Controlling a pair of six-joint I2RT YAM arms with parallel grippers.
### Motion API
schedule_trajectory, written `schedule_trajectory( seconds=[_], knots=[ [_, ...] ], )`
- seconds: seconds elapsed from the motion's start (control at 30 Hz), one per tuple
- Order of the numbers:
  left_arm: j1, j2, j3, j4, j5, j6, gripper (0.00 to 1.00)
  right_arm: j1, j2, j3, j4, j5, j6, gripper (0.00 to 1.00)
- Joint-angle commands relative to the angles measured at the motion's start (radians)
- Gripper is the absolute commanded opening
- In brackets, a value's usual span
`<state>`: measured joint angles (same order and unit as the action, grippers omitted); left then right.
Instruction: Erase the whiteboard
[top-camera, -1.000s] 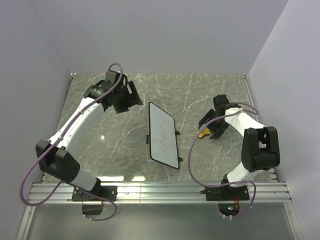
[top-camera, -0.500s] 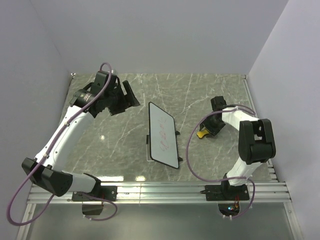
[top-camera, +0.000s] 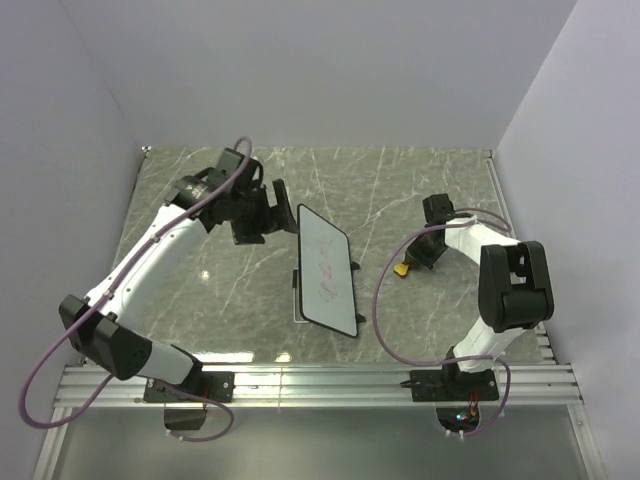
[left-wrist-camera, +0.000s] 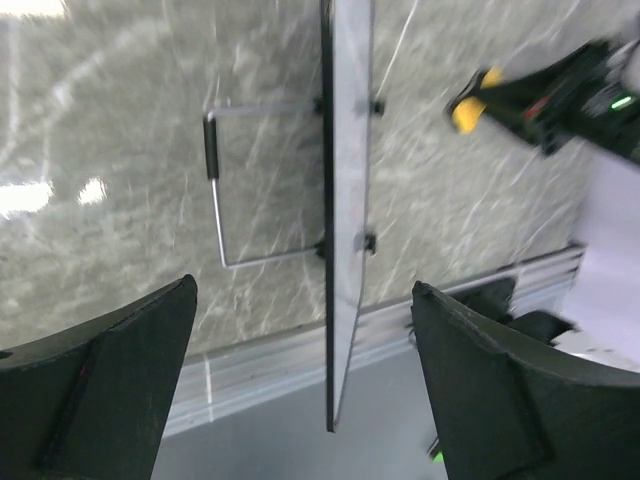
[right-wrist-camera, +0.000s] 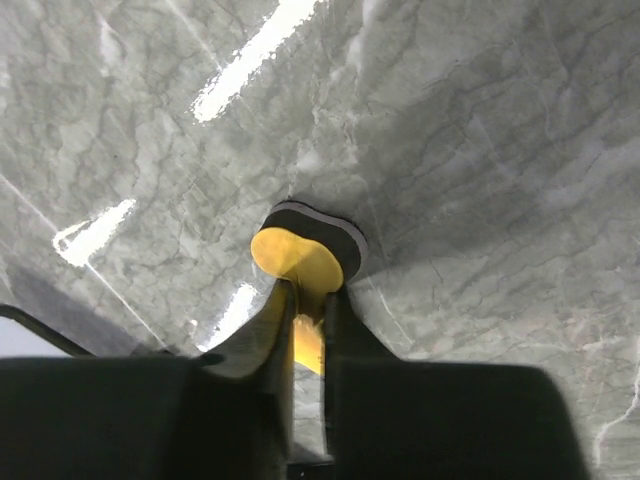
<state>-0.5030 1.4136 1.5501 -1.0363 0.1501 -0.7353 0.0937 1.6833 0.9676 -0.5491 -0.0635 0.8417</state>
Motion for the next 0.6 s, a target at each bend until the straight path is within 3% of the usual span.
schedule_trajectory(
  seconds=[0.0,0.17,0.4,0.47,0.57],
  knots=[
    [-0.055,0.031,-0.071,0.008,0.043,0.02,0.93,0.0,-0.007,-0.049,-0.032,0.054,-0.033,0.0],
    [-0.114,0.051,-0.168,0.108,0.054,-0.024,0.9,0.001,-0.095,-0.05,-0.029,-0.04,-0.078,0.0],
    [-0.135,0.103,-0.197,0.182,0.042,-0.055,0.39,0.052,-0.22,-0.015,0.011,-0.232,-0.112,0.0],
    [-0.138,0.12,-0.188,0.177,0.026,-0.05,0.32,0.08,-0.246,0.019,0.011,-0.263,-0.113,0.0],
    [-0.147,0.15,-0.174,0.173,0.014,-0.039,0.31,0.121,-0.252,0.068,0.006,-0.32,-0.108,0.0]
  ],
)
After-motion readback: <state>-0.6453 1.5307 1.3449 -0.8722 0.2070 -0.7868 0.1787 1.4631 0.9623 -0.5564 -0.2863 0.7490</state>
